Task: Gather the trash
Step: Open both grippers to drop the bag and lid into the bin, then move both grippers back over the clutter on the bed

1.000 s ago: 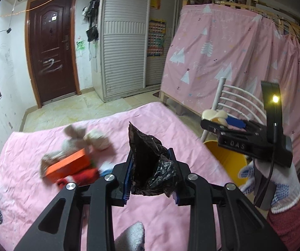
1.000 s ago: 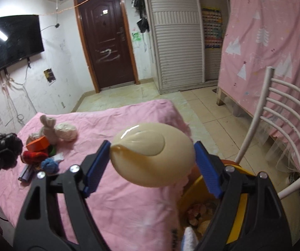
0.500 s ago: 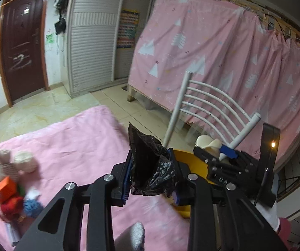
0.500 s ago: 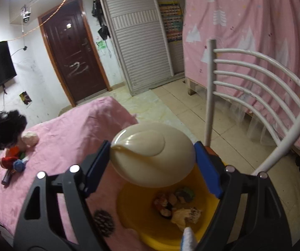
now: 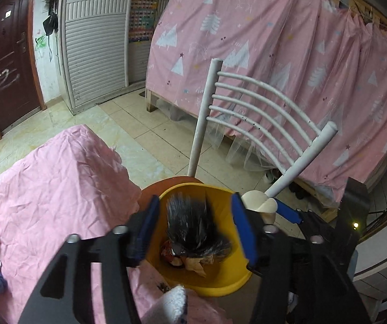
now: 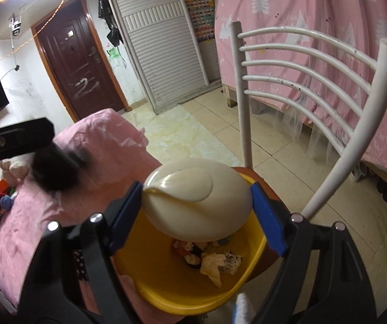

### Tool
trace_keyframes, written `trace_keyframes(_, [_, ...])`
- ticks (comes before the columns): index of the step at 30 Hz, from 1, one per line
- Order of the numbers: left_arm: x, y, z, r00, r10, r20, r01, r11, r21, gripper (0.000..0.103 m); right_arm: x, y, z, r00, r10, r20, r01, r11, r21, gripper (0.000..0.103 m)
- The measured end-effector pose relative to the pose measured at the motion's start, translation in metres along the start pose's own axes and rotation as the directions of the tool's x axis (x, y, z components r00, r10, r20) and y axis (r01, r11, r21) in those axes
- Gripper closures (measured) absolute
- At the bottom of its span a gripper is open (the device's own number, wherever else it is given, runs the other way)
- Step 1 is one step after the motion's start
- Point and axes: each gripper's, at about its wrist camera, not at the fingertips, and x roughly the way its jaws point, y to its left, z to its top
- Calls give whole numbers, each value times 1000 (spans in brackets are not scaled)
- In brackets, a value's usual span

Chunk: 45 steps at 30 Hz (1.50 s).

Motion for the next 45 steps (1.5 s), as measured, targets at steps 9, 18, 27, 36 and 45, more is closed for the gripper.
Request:
trace_keyframes(9, [-9,8,-4,1000,23,11,-23,999,-28,49,19,10,-1,999,34,-42,-35,999,-13,25])
trace_keyframes(18, [-43,31,-8,998,39,55,-36,998,-58,47,22,42,8,998,49,-36,-51,997,-58,21])
trace_keyframes(27, [-89,65,-20,987,104,123,-93,992,-90,43,11,93,16,996,78,-32,-82,987,-142,21])
trace_keyframes(36, [-130,119,-41,971,177,158,-150,974,-170,40,7,164,18,991,129,-41,-136,960,-246,21])
trace_keyframes(45, [-167,174,-71,957,235,172,-188,950,-251,39,3,229,13,984,162,-68,-176,918,-355,21])
